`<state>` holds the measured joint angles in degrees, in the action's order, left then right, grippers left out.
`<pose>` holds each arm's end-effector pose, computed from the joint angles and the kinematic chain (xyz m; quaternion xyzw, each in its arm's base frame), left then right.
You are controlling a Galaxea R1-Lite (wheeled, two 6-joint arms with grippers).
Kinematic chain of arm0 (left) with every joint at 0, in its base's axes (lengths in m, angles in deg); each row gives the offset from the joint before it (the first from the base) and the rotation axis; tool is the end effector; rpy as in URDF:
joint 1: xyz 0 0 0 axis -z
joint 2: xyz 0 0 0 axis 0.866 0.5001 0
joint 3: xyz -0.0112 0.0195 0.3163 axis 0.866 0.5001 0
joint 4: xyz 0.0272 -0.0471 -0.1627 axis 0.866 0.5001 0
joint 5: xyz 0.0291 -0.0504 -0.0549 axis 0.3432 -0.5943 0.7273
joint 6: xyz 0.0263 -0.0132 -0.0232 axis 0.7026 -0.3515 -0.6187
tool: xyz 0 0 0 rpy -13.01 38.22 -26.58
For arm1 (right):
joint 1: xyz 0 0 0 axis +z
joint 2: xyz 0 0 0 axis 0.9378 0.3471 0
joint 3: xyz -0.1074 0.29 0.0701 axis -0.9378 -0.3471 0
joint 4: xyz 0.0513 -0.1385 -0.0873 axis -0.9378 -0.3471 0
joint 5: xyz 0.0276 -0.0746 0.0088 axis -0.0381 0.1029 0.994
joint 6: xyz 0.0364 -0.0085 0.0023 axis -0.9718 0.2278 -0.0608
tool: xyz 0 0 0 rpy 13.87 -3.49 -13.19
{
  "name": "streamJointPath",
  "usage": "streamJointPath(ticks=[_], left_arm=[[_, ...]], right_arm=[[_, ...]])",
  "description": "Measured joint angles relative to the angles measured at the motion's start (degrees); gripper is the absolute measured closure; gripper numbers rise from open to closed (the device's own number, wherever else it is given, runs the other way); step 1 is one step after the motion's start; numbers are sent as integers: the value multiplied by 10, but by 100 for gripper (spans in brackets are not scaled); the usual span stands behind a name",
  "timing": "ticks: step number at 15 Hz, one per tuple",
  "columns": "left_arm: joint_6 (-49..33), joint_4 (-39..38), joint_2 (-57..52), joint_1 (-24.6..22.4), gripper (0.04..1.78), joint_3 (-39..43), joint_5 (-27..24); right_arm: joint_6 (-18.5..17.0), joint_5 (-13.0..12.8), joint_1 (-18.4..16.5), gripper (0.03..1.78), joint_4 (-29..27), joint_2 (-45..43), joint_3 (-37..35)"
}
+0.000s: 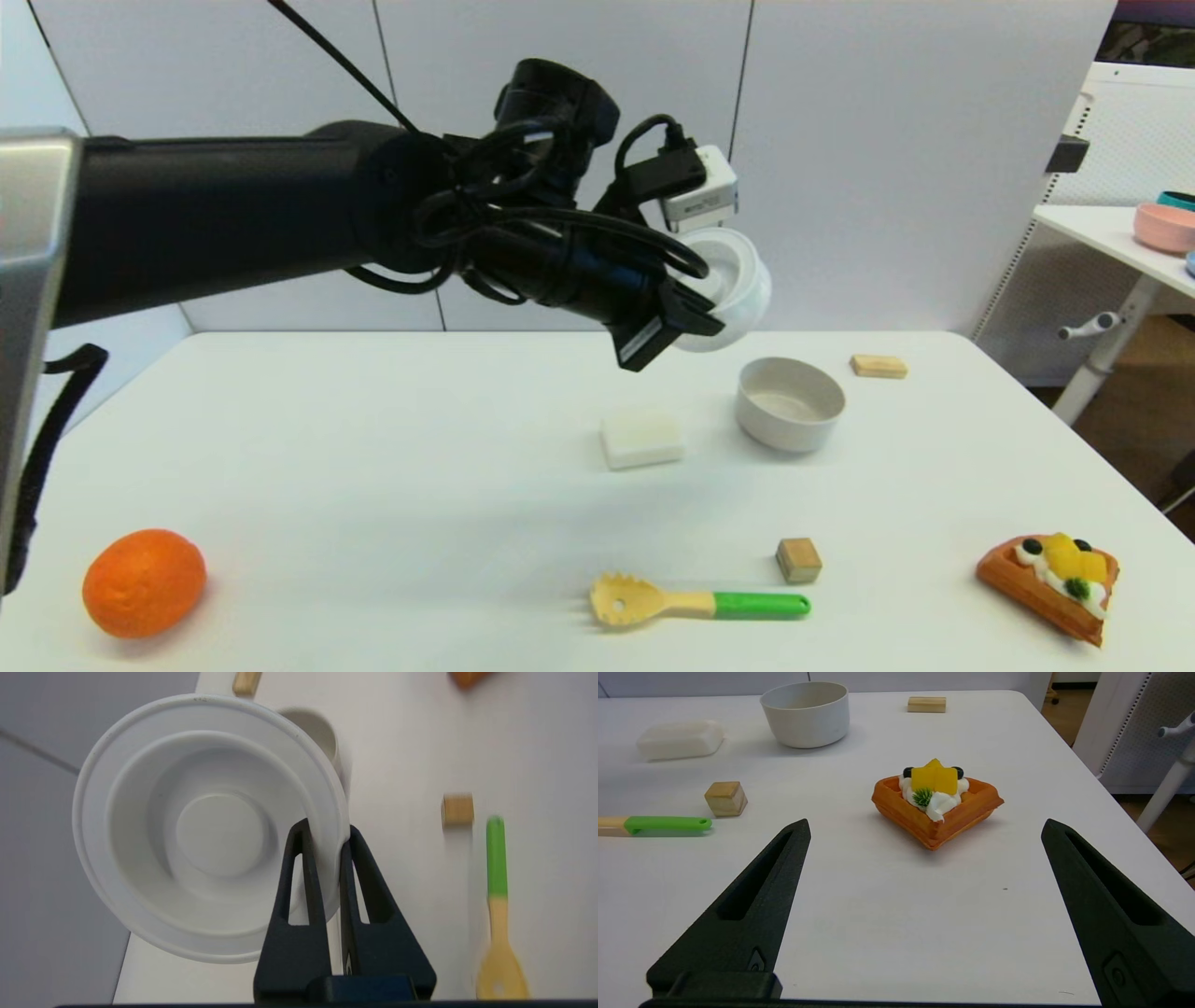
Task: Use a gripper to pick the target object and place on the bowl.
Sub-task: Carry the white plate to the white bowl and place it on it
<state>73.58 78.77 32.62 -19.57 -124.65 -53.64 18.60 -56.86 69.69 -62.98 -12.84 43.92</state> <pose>0.3008 -0.2793 0.2820 0.2889 0.0652 -0.5976 0.7451 -0.0456 -0.0003 0.0755 0.0045 -0.0007 -0.0045 1.0000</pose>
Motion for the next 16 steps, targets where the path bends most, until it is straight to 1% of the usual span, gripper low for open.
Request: streamJointPath(ticks=[4, 10, 12, 16], left_arm=[[-86, -167, 47, 32, 168, -5, 0], [-227, -428, 121, 60, 168, -5, 2], [-241, -460, 148, 64, 168, -4, 3], [-255, -473, 199, 65, 168, -4, 3]], right_arm=[[0, 0, 0, 10, 0, 0, 0], [0, 0, 0, 10, 0, 0, 0], [0, 0, 0, 10, 0, 0, 0], [0, 0, 0, 10, 0, 0, 0]])
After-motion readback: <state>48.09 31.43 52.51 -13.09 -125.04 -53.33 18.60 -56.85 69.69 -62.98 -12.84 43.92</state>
